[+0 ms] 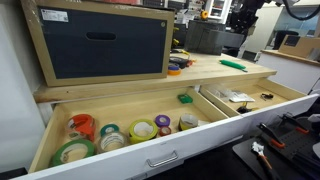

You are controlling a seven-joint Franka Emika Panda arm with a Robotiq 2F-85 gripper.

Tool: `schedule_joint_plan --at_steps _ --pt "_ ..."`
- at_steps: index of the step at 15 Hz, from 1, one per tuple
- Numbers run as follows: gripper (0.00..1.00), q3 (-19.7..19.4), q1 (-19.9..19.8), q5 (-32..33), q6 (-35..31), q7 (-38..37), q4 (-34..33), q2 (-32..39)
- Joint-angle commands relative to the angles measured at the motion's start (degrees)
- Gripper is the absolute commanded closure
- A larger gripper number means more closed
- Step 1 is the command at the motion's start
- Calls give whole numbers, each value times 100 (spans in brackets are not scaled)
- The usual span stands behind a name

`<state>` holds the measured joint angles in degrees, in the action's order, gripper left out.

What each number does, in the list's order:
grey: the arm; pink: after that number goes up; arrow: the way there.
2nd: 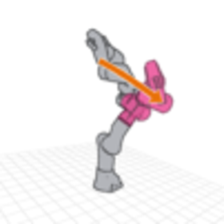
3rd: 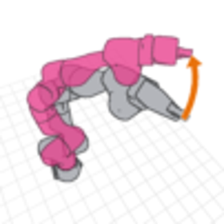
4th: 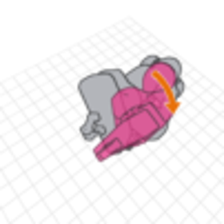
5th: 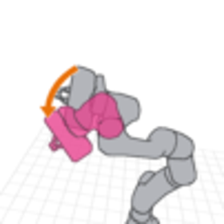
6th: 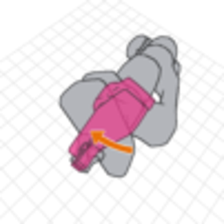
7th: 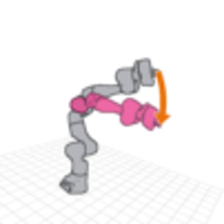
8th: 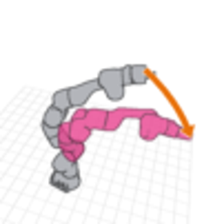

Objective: Put the grey tape into the drawer

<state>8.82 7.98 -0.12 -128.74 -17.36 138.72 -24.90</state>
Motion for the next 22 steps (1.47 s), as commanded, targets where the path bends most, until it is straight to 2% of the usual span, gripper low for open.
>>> schedule_joint_plan --at_steps 1,2,3,20,21,22 --pt "89 45 26 -289 273 121 -249 22" --pt "89 63 29 -325 338 109 -286 65" --pt "64 111 -61 -180 87 34 -17 6" --pt "64 134 -46 -204 152 31 -41 35" --pt "89 134 -46 -204 152 31 -41 35" --pt "89 143 -64 -183 93 16 -25 120"
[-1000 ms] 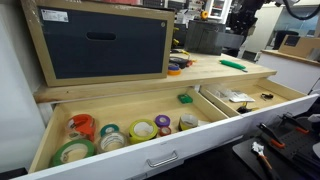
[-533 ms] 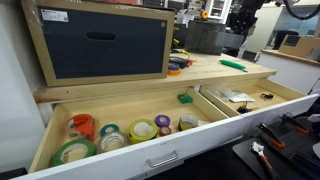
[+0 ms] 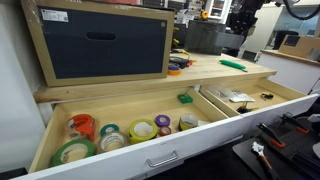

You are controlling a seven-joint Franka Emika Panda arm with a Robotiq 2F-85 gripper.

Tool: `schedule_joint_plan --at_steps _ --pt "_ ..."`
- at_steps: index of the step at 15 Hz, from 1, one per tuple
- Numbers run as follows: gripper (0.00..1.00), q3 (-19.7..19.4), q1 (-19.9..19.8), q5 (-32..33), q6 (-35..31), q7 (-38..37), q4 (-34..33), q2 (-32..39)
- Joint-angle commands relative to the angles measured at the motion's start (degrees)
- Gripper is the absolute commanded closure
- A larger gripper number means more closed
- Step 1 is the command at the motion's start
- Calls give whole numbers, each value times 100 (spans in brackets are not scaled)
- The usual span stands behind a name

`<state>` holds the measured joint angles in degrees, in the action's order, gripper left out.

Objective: Put the grey tape into the drawer

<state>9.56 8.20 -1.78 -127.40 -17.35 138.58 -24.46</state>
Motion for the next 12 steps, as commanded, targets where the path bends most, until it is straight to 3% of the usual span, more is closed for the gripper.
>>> schedule_joint_plan --at_steps 1,6,12 --pt "89 77 -82 -40 -144 5 24 168" --pt "89 207 35 -152 -785 -89 -40 1032" --pt "89 626 346 61 -1587 -397 -324 2210"
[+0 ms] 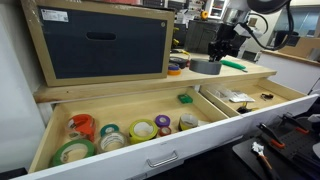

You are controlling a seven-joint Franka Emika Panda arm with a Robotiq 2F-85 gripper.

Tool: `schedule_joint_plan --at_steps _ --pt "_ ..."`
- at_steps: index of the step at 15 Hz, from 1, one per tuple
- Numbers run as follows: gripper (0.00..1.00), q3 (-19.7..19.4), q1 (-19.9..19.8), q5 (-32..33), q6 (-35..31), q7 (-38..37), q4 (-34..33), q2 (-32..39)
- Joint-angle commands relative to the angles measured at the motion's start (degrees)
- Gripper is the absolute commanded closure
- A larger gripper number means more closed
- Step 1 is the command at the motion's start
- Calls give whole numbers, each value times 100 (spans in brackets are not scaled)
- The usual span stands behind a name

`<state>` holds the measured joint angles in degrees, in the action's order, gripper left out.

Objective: Put the grey tape into the drawer

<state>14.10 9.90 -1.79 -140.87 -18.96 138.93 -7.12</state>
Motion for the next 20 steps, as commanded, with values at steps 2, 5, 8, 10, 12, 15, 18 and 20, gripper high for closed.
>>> schedule_joint_plan --at_steps 2,5,8,10,12,15,18,20 --pt "89 314 351 293 -393 -451 -560 861" --pt "89 392 661 359 -519 -499 -962 1463" --pt "89 290 1020 765 -515 -661 -1417 2090" --pt "89 166 1242 1025 -483 -806 -1720 2457" --pt "89 -5 1484 1258 -472 -962 -2028 2800" --pt "89 -323 1909 1597 -495 -1287 -2550 3338" --pt "89 -546 2349 1808 -452 -1439 -3064 3822" --pt "89 -700 2659 1947 -427 -1513 -3400 4112"
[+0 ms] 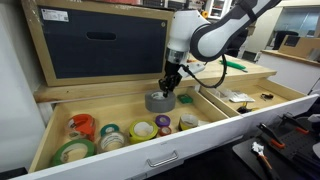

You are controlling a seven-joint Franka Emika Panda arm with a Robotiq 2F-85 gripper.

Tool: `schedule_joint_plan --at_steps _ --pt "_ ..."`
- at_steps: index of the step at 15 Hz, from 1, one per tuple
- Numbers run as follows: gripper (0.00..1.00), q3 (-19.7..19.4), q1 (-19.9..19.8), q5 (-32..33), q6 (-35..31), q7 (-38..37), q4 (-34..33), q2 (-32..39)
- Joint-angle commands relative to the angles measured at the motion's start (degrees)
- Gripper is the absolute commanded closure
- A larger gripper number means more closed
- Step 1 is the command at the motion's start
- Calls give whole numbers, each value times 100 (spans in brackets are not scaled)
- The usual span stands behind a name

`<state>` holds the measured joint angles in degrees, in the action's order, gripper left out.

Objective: Put the grey tape into the drawer

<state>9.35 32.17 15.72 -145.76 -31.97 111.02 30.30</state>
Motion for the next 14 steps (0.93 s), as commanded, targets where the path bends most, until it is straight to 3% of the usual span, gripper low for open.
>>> schedule_joint_plan --at_steps 1,6,14 --pt "89 -301 563 204 63 -192 -784 527" --pt "89 -716 997 111 67 -117 -1426 1057" --pt "89 -956 1067 -145 25 -255 -1744 1395"
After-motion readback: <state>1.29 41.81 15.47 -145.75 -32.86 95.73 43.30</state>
